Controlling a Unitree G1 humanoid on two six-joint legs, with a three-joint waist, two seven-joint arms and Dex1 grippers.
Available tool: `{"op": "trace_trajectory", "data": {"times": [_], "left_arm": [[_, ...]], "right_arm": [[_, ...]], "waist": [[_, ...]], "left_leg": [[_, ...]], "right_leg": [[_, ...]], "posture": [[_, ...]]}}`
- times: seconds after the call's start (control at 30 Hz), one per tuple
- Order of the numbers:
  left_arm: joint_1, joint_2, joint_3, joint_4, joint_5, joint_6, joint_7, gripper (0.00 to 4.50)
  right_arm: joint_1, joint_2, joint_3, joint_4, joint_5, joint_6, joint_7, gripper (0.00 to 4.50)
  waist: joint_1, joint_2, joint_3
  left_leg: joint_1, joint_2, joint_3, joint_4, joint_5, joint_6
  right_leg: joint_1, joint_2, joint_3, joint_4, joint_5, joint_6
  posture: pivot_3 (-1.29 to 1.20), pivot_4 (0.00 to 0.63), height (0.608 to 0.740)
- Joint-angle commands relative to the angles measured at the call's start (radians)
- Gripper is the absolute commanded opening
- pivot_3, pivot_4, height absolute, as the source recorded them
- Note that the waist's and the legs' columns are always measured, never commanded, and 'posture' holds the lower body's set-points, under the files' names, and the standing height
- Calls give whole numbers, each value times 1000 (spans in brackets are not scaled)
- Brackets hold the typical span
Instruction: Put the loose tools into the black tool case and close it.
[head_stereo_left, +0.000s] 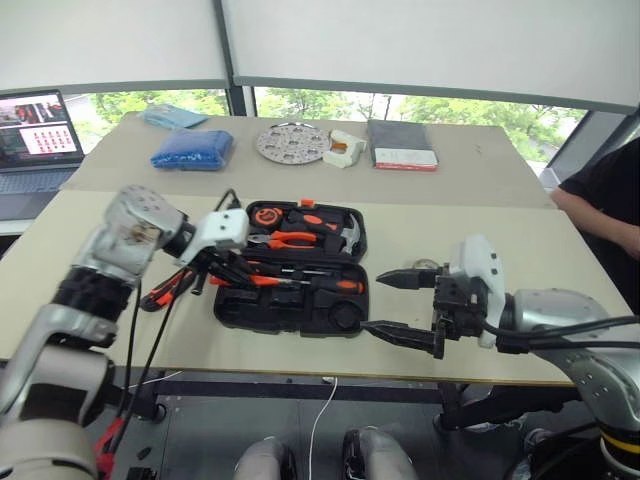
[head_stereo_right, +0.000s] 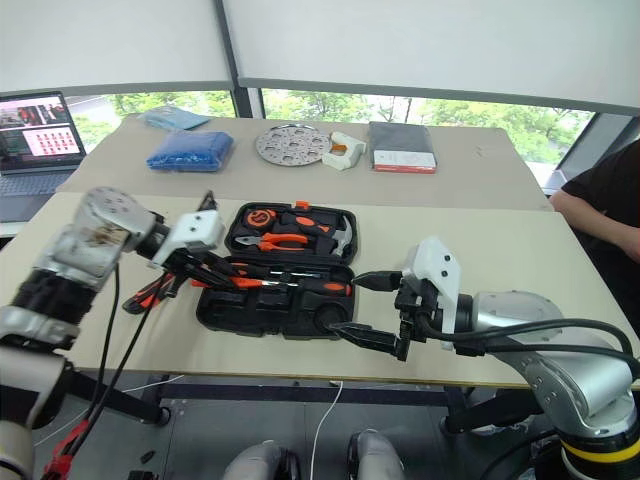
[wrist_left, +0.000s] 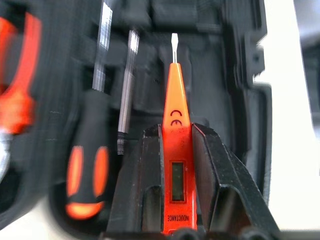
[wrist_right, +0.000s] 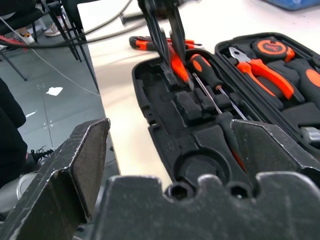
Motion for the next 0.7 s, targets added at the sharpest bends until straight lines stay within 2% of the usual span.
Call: {"op": "trace_trajectory", "data": {"times": [0.03, 0.27, 0.57, 0.6, 0.63, 0.7], "left_arm": [[-63, -30, -4, 75, 24, -74, -16, 368], [-92, -115, -1, 193, 90, -126, 27, 368], [-101, -138, 22, 232, 94, -114, -6, 368], [-102, -133, 21, 222, 71, -90, -12, 1368], [-102, -117, 14, 197, 27, -62, -15, 1542], [-101, -81, -1, 150, -51, -16, -17, 2325]], "right_arm": [[13, -3, -56, -46, 34, -8, -29, 4500], [38, -1, -70, -71, 53, -8, -79, 4500], [52, -5, -73, -72, 61, -11, -99, 4500], [50, -4, -72, -70, 61, -10, -100, 4500], [50, -4, -70, -69, 62, -10, -100, 4500], [49, -5, -64, -68, 62, -8, -100, 4500]], "waist": [[0, 0, 0], [0, 0, 0], [0, 0, 0], [0, 0, 0], [0, 0, 0], [-2, 0, 0]], "left_leg": [[-1, 1, 0, 2, -1, 1], [-4, -2, 0, 4, -4, 7], [-4, -2, -1, 5, -4, 8], [-4, -2, -1, 5, -4, 8], [-4, -2, -1, 5, -4, 8], [-4, -2, -1, 5, -4, 8]], "right_leg": [[0, 0, 0, 0, 0, 0], [0, 0, -1, -2, 0, 2], [0, -2, 0, -2, 1, 5], [0, -2, 0, -2, 1, 5], [0, -2, 0, -2, 1, 5], [0, -1, 0, -2, 1, 5]], "posture": [[0, 150, 718], [0, 150, 718], [0, 150, 718], [0, 150, 718], [0, 150, 718], [0, 150, 718]]}}
